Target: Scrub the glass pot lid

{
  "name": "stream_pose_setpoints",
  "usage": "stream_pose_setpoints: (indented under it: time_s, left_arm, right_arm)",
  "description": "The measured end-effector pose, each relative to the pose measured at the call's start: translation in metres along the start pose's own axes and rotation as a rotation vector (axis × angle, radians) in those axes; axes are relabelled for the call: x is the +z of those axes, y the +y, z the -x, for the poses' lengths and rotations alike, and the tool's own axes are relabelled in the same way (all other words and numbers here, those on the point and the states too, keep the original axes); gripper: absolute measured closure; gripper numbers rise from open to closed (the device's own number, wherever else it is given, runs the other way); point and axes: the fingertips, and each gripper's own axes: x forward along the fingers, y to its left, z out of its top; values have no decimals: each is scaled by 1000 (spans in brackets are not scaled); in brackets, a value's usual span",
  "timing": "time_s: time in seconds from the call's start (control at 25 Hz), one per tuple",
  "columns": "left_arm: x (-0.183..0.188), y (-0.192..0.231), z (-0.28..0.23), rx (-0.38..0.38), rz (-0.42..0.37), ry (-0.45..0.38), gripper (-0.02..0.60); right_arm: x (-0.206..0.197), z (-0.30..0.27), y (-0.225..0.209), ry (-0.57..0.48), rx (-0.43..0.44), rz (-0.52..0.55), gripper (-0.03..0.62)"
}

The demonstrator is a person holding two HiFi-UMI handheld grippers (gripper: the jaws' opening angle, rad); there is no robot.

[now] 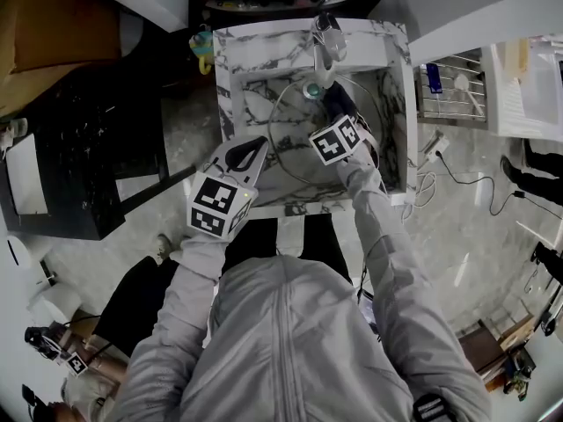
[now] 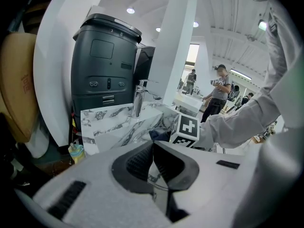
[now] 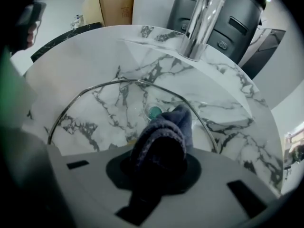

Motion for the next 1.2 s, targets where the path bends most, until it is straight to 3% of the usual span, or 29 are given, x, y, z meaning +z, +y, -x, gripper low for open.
stream_pose_setpoints:
  time_s: [1.04,1.2]
  left_arm:
    - [-16,3,19,14,13,4,555]
    - [-18,3,22,15,16,7,555]
  right_arm:
    - [54,12,115,-115,264,109,530]
    - [59,18,135,-134,362,47,530]
